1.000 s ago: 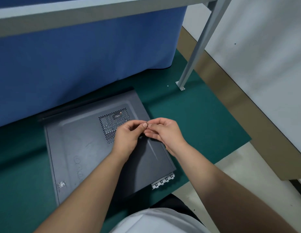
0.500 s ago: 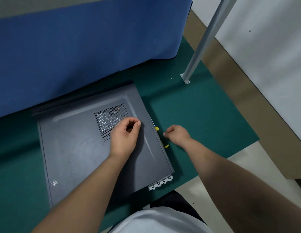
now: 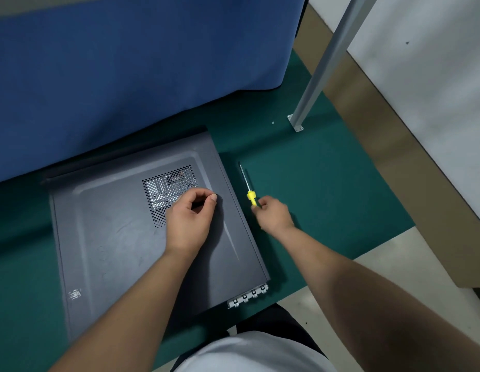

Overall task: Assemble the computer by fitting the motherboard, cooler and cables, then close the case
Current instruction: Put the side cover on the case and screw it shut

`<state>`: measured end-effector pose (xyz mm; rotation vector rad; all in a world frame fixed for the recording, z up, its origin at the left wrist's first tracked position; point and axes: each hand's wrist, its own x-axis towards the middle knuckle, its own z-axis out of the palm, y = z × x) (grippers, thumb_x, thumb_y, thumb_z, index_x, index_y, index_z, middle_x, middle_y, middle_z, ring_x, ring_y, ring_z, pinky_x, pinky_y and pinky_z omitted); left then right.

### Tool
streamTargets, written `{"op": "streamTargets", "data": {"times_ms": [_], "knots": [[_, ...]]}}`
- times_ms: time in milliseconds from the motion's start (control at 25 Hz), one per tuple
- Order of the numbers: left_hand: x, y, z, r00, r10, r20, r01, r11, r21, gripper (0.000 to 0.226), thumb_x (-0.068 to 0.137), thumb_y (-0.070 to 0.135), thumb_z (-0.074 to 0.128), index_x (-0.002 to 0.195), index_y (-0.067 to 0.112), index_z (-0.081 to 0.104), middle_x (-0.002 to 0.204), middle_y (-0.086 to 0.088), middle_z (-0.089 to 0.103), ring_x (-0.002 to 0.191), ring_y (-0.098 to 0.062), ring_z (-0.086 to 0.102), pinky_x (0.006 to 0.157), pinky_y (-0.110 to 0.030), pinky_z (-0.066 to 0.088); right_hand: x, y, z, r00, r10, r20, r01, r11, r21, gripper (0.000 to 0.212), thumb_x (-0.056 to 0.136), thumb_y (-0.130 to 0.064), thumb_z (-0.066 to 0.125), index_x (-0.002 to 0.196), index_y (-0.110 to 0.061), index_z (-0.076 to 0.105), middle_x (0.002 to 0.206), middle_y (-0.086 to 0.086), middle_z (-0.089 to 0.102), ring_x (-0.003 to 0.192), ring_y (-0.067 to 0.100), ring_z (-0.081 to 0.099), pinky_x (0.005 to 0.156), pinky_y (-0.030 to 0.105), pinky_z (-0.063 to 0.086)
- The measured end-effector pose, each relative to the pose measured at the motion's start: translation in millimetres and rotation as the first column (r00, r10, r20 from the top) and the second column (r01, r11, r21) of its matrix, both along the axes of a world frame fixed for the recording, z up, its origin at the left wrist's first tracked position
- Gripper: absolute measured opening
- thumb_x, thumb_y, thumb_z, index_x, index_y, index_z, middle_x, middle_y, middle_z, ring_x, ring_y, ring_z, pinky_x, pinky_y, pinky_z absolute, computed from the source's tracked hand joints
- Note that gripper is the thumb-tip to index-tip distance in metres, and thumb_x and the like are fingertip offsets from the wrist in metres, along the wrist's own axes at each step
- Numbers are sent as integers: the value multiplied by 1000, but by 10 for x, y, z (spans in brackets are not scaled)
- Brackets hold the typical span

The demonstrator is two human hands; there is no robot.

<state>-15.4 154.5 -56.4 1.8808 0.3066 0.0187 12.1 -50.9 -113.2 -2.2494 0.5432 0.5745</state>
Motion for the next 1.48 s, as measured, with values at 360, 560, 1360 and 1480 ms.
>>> {"op": "streamTargets", "data": {"times_ms": [360, 560, 1360, 1480], "knots": [[20, 131, 353, 916, 91, -390, -398, 316, -861, 7, 101, 0, 57, 101, 5, 62, 106, -20, 76, 98, -28, 76, 77, -33, 62, -587, -17, 1069, 957, 96, 274, -172, 948, 268, 9, 101, -41, 57, 96, -35, 61, 85, 1, 70, 63, 7, 59, 63, 30, 49], [-288, 297, 452, 896, 20, -443, -443, 115, -889, 10, 103, 6, 50, 97, 10, 57, 116, -16, 75, 106, -31, 75, 81, -47, 63, -1112, 126, 1169, 938, 128, 321, -214, 944, 251, 12, 101, -36, 59, 93, -30, 65, 80, -6, 69, 60, 8, 58, 59, 21, 45], [-1378, 106, 474, 887, -73, -455, -450, 84, -889, 10, 101, 0, 49, 103, 2, 58, 116, -22, 74, 106, -34, 74, 84, -48, 63, -2240, -55, 1211, 896, 214, 388, -285, 949, 134, 7, 99, -43, 62, 95, -37, 64, 85, -7, 68, 74, 30, 60, 66, 45, 50], [-1530, -9, 491, 884, -63, -463, -455, 107, -884, 9, 101, 1, 50, 106, 0, 58, 116, -22, 74, 106, -34, 74, 84, -48, 63, -2367, -179, 1209, 890, 239, 388, -302, 947, 109, 9, 99, -43, 61, 97, -34, 63, 84, -5, 68, 75, 25, 60, 67, 43, 50]]}}
